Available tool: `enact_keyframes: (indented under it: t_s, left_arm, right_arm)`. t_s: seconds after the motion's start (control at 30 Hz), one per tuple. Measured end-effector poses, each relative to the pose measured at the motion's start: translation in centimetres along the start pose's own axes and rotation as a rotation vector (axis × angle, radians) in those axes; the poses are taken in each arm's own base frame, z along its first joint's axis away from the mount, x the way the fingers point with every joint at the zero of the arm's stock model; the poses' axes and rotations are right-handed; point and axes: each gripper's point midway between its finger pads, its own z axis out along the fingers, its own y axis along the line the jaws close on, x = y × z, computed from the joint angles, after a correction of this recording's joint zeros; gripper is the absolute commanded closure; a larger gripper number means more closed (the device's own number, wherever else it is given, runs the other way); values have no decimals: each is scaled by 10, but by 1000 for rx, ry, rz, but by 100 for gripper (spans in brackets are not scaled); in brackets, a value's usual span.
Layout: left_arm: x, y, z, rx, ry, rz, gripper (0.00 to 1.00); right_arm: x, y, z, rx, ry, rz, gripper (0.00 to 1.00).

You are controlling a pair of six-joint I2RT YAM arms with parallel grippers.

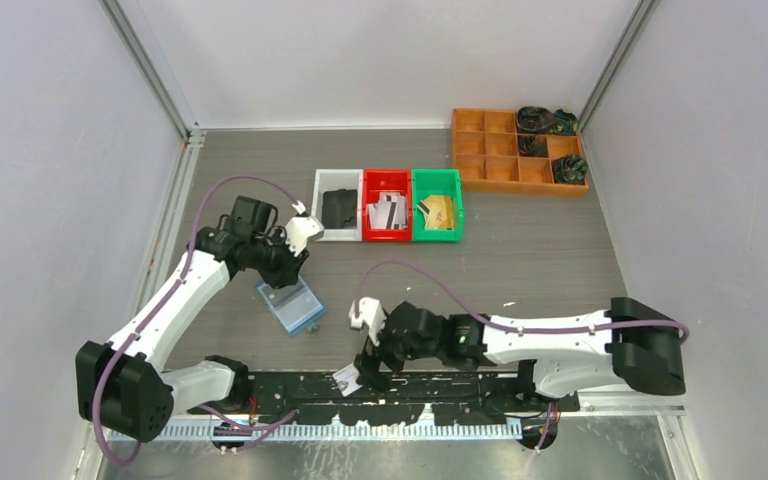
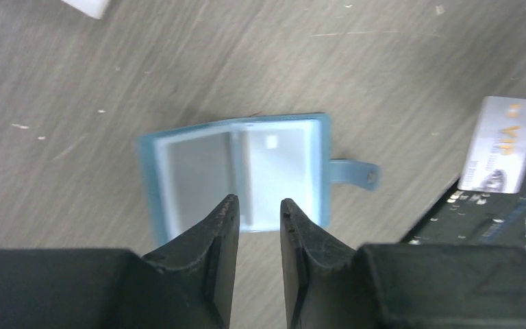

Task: Take the credit cards out of the card holder
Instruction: Place the card holder at the center of the board, then move the credit card to the center of the board.

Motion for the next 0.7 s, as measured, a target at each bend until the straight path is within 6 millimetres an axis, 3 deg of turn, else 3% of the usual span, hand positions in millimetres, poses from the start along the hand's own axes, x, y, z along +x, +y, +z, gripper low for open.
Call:
enact_keyframes:
  t_s: [0.17,0.33,0.5,0.7]
  left_arm:
    - [0,-21,-8,79,13,-114,69]
    - [-10,-19,-21,79,13,-169,67]
    - [-20,15,-38,-2,-33,-257,66]
    - [4,59,-50,-82,-6,-413,65]
  right_arm:
    - [40,16,17,-14,175,-181,6]
    - [58,10,34,6,254,-290,8]
    - [66,1,48,24,289,-352,11]
    - [60,-3,62,15,266,-371,22]
